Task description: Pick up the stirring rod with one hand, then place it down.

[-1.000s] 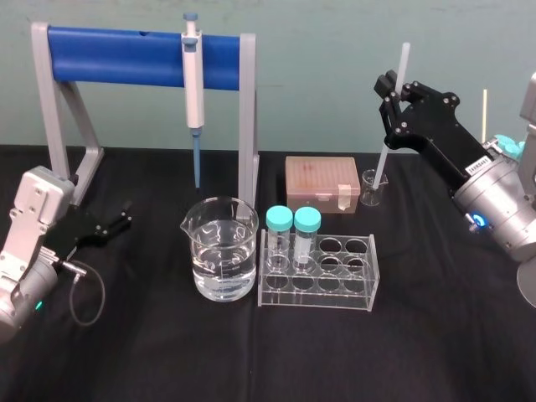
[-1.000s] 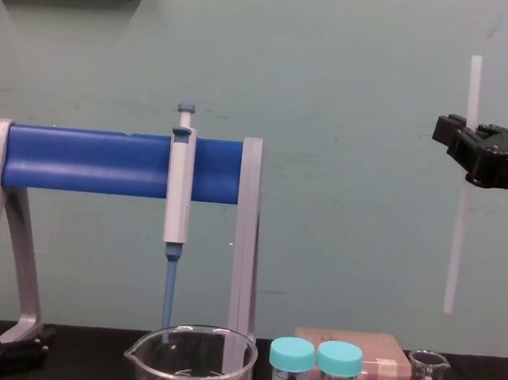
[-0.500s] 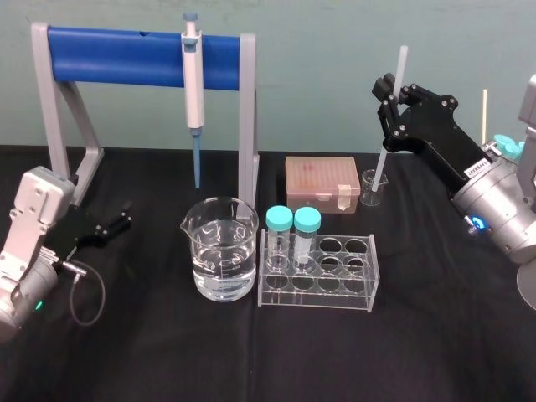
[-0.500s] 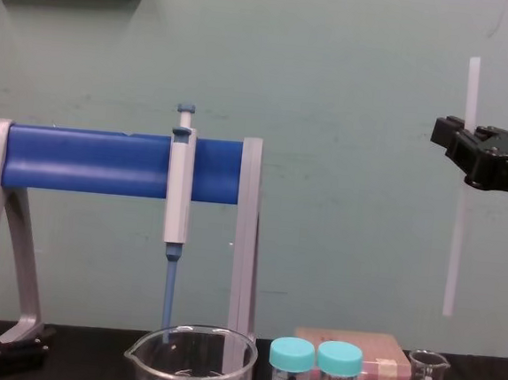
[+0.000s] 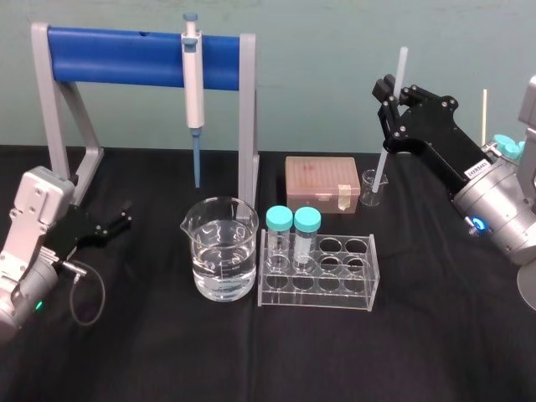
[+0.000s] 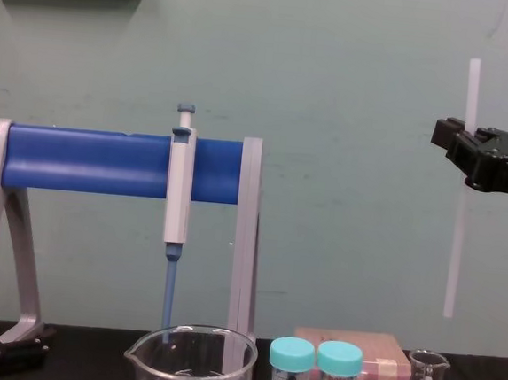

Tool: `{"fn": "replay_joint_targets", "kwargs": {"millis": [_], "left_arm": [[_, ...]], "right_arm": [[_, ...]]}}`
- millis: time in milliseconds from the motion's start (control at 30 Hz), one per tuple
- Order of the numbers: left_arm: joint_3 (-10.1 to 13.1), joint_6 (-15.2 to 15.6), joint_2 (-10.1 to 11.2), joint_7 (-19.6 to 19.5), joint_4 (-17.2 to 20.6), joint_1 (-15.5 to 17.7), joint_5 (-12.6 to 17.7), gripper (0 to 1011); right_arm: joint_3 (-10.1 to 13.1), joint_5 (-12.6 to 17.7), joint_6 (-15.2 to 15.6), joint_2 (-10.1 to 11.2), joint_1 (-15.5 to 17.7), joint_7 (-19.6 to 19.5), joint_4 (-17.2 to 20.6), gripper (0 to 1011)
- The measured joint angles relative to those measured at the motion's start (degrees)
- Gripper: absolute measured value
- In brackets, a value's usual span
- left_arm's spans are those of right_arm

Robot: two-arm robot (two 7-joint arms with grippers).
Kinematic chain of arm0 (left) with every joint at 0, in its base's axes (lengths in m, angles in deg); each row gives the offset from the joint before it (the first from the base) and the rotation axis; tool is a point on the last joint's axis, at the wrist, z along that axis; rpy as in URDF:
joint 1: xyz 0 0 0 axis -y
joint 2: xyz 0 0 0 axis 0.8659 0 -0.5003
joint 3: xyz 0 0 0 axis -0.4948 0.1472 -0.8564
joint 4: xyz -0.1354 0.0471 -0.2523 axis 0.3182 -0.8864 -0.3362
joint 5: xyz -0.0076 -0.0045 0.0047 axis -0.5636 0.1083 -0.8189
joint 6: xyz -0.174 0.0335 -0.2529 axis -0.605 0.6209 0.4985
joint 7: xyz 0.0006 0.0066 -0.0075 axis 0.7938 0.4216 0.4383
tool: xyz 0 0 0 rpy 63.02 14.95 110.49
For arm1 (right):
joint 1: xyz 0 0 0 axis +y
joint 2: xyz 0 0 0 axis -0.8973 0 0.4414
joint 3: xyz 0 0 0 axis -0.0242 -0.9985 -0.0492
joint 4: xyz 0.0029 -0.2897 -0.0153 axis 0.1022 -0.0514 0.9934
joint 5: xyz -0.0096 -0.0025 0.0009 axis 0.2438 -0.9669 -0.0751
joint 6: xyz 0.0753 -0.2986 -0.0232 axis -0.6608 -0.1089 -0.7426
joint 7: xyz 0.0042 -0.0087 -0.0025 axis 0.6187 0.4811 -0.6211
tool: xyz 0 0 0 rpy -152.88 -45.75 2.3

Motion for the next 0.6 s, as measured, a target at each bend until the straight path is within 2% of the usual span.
{"fn": "replay_joint_targets", "kwargs": {"millis": [600], "left_arm": [[0.0, 0.0, 0.0, 0.0, 0.0, 0.0, 0.0, 1000]], "right_arm": [[0.09, 0.09, 0.07, 0.07, 0.13, 0.0, 0.26, 72]]}}
